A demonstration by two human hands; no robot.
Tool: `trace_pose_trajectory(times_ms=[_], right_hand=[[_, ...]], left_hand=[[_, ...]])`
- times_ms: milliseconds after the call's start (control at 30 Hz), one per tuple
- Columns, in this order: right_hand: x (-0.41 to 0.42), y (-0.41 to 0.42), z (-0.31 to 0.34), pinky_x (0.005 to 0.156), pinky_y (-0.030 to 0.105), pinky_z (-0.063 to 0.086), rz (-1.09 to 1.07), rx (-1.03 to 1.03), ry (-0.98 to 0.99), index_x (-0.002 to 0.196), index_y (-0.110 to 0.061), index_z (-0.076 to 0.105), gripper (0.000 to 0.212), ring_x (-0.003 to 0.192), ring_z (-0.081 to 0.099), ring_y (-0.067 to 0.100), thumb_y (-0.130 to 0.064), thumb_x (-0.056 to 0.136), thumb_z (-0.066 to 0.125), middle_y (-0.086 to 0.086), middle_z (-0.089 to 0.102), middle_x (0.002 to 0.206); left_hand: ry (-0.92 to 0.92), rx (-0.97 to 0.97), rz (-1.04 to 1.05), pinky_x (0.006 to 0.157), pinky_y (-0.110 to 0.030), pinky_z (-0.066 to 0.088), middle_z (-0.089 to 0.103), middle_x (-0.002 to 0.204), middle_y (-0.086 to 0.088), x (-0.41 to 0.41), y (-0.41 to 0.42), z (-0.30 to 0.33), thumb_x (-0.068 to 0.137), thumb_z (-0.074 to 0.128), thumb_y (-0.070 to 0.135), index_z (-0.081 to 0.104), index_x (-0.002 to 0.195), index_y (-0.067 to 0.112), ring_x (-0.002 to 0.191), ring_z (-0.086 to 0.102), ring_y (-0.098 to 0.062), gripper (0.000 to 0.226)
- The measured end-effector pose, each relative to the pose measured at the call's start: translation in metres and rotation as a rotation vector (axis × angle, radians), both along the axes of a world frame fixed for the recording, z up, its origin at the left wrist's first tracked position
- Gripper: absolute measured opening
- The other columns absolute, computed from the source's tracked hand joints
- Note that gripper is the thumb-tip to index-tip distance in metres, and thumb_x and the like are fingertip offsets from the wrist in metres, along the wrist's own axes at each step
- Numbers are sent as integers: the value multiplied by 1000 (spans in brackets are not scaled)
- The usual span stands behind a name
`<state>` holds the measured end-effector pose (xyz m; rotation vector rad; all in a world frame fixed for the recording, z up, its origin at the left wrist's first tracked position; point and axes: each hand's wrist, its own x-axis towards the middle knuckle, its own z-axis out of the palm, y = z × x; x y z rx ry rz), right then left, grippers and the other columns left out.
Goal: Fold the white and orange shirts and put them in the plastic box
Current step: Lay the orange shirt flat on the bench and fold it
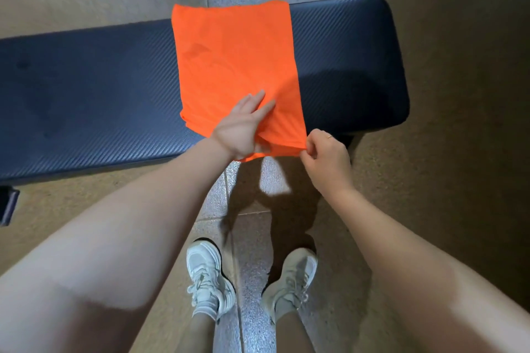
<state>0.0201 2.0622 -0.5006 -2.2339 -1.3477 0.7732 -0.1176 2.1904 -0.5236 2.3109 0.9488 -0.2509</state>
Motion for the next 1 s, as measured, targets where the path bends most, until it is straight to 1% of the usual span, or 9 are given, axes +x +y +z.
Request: trace_pose_trajectory(times_ms=[200,333,400,467,567,667,800,900,1000], right_hand=[[-7,-19,4,58,45,44,-4,-20,-125,78,-10,43,14,62,55,34,-11,91,50,11,52,64],[-5,-21,5,60,38,43,123,-237,-193,80,-16,43,9,75,59,33,-15,85,51,6,57,77],[-5,-22,8,71,39,45,109,-60,-270,88,-11,52,11,86,58,32,-8,77,51,9,58,89],[-9,-13,3,94,44,43,203,79,-399,108,-6,57,33,110,55,35,-11,76,47,15,59,116],[-14,3,-12,111,41,23,479,144,-506,130,-11,51,49,132,37,29,-19,82,40,13,47,141],[-10,-1,-24,112,41,21,608,15,-587,136,-12,45,54,135,38,28,-26,85,47,9,43,145],[4,-17,-19,116,42,16,391,-232,-493,146,-7,24,69,143,24,28,-36,90,52,11,21,156],[0,-13,-17,109,47,30,531,-84,-566,141,-9,38,74,135,39,31,-34,78,68,14,36,149],[-6,0,-25,102,49,40,638,-69,-619,134,-12,48,76,128,49,32,-30,66,77,12,46,143]], left_hand=[[-45,16,-87,117,-43,17,9,154,-23,-11,-5,-1,76,70,28,21,146,14,141,14,-43,86],[-98,270,-299,94,-61,41,37,139,-36,-34,-27,-11,57,75,22,47,133,5,121,42,-56,82],[-17,337,-407,105,-56,31,16,151,-28,-39,-43,-8,68,71,19,36,141,14,135,27,-48,81],[104,359,-512,115,-48,15,-12,153,-17,-43,-52,-8,84,55,20,31,143,23,143,10,-38,64],[-106,303,-534,104,-47,39,39,144,-21,-46,-48,-10,72,57,10,61,117,9,130,42,-39,45],[-231,172,-416,88,-46,53,54,130,-22,-56,-40,0,73,43,7,57,101,6,121,53,-36,30],[-186,285,-242,91,-46,51,50,131,-29,-71,-34,11,67,53,7,47,114,1,115,56,-41,48],[-89,343,-197,97,-55,45,43,136,-32,-75,-28,3,61,74,14,40,126,-3,122,48,-45,75],[-42,300,-128,92,-58,46,46,134,-33,-71,-31,-4,54,83,20,47,124,-4,118,51,-47,83]])
